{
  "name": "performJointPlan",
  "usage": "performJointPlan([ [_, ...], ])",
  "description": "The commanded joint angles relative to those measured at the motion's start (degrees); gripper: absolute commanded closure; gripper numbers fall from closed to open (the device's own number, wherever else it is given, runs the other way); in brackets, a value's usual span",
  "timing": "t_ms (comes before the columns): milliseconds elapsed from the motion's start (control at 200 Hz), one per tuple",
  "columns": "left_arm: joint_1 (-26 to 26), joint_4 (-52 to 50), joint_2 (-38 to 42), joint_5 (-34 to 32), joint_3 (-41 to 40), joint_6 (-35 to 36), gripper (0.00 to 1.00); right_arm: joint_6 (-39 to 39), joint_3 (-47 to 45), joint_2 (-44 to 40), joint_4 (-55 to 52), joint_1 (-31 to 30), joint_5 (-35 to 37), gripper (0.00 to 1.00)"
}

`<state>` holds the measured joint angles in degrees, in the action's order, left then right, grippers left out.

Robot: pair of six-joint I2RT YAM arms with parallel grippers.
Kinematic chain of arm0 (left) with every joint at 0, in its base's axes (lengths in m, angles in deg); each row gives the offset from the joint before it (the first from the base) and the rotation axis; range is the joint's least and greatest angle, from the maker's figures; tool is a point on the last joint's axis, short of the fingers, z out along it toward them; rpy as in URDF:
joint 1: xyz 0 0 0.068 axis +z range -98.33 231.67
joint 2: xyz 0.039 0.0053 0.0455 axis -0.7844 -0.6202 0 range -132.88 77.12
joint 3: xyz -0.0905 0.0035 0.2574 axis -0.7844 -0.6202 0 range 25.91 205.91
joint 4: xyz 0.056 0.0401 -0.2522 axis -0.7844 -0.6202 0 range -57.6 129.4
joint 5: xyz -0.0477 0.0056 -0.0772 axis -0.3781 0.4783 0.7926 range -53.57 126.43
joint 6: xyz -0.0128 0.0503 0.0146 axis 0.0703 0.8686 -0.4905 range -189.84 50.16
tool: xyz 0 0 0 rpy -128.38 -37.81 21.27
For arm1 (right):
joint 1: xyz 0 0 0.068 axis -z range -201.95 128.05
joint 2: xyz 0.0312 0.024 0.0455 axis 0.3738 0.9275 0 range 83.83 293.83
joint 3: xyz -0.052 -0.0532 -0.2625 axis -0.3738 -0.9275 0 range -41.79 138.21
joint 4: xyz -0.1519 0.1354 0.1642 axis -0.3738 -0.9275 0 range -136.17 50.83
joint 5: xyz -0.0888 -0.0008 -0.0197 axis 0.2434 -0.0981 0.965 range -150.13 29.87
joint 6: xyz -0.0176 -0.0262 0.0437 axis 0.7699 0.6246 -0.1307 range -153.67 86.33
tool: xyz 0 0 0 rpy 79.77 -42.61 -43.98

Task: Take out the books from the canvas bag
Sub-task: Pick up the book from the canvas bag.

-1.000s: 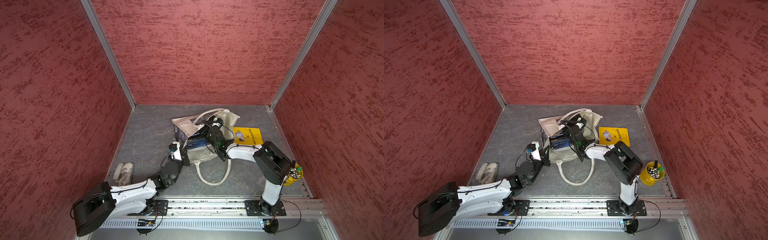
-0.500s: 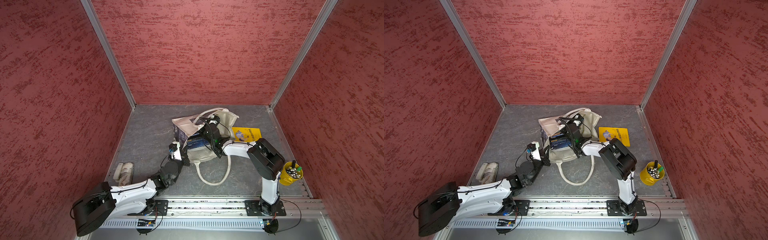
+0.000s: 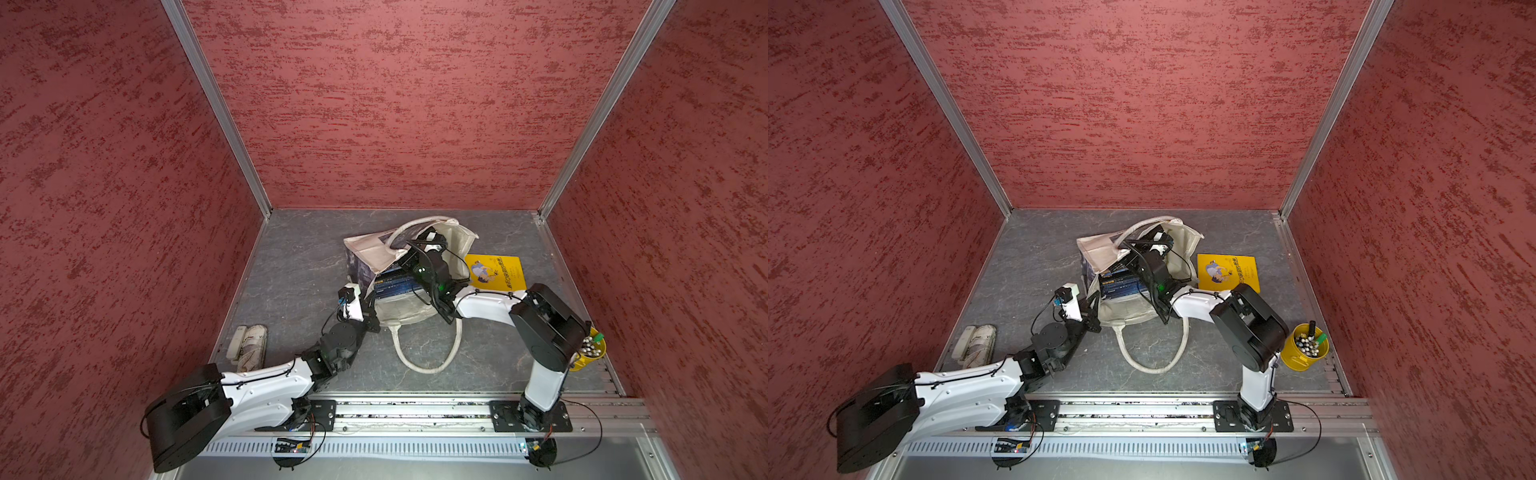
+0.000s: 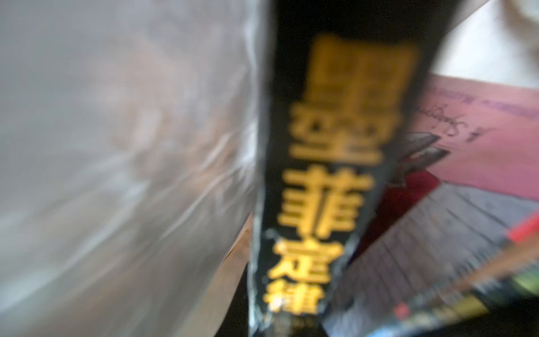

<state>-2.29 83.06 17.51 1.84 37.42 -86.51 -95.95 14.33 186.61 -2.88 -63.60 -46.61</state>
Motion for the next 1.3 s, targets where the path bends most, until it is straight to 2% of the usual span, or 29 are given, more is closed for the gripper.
performJointPlan([
  [0,0.2,0.2,0.1,-0.5,0.7,-0.3,1.00,2.8,-1.7,-5.4,2.0,-0.7,1.1,1.00],
  [376,0.3,-0.4,0.2,-1.7,0.9,-0.7,1.00,6.5,-9.2,-18.5,-0.5,-2.9,0.5,1.00],
  [756,0.6,-2.1,0.1,-2.2,1.3,-1.5,1.00,10.8,-14.3,-30.2,-3.6,-5.7,-3.1,1.00],
  [1292,1.4,-5.5,2.4,-3.7,1.5,-3.3,1.00,16.9,-13.9,-45.8,-12.9,-10.1,2.4,1.00],
])
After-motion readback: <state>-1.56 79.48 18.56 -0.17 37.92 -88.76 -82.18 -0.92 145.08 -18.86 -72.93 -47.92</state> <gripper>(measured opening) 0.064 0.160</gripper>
